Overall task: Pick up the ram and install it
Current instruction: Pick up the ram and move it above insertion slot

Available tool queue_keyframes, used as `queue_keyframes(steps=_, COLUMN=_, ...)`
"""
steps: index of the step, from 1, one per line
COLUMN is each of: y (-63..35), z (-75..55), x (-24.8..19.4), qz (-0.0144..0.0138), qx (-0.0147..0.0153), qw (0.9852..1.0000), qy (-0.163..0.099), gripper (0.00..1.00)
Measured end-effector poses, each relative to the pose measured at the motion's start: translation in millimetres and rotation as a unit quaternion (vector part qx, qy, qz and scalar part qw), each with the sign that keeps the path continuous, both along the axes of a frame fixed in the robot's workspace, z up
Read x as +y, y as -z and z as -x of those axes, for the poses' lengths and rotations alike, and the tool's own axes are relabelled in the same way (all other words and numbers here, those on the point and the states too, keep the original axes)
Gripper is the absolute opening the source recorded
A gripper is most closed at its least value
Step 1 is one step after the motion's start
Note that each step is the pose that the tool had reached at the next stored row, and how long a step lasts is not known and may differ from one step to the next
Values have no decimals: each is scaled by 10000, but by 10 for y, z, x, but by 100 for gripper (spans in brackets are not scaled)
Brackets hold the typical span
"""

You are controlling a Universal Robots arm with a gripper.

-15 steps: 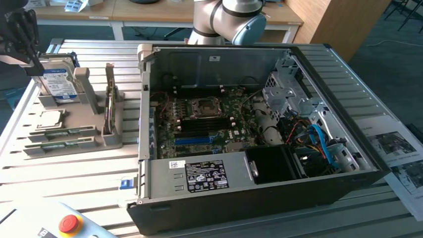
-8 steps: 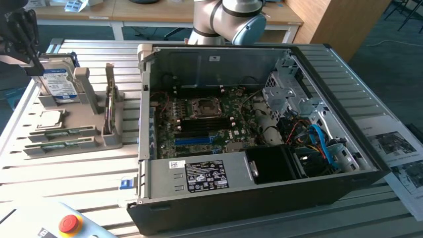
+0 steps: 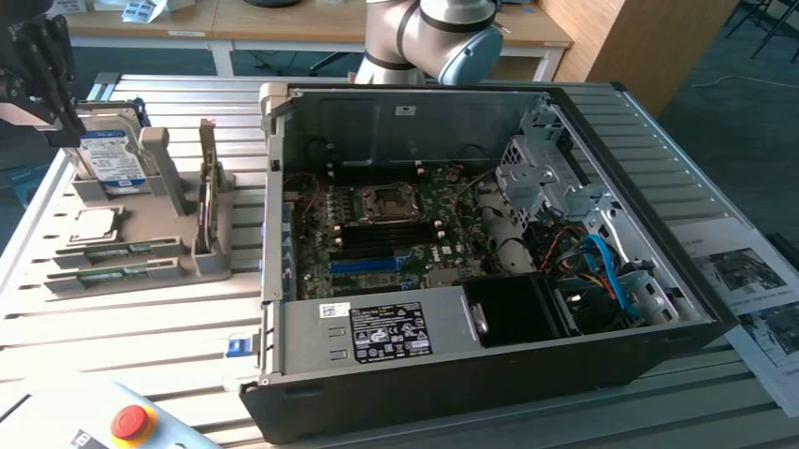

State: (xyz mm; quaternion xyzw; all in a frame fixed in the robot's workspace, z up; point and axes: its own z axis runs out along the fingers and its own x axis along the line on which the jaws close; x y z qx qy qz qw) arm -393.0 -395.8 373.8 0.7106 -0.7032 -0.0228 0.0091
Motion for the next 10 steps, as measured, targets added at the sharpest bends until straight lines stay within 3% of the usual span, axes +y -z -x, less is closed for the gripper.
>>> queue_keyframes(steps=10, y=132, z=0, x=0, qz=0, qx=-1, qw=10000, qy=0, gripper=24)
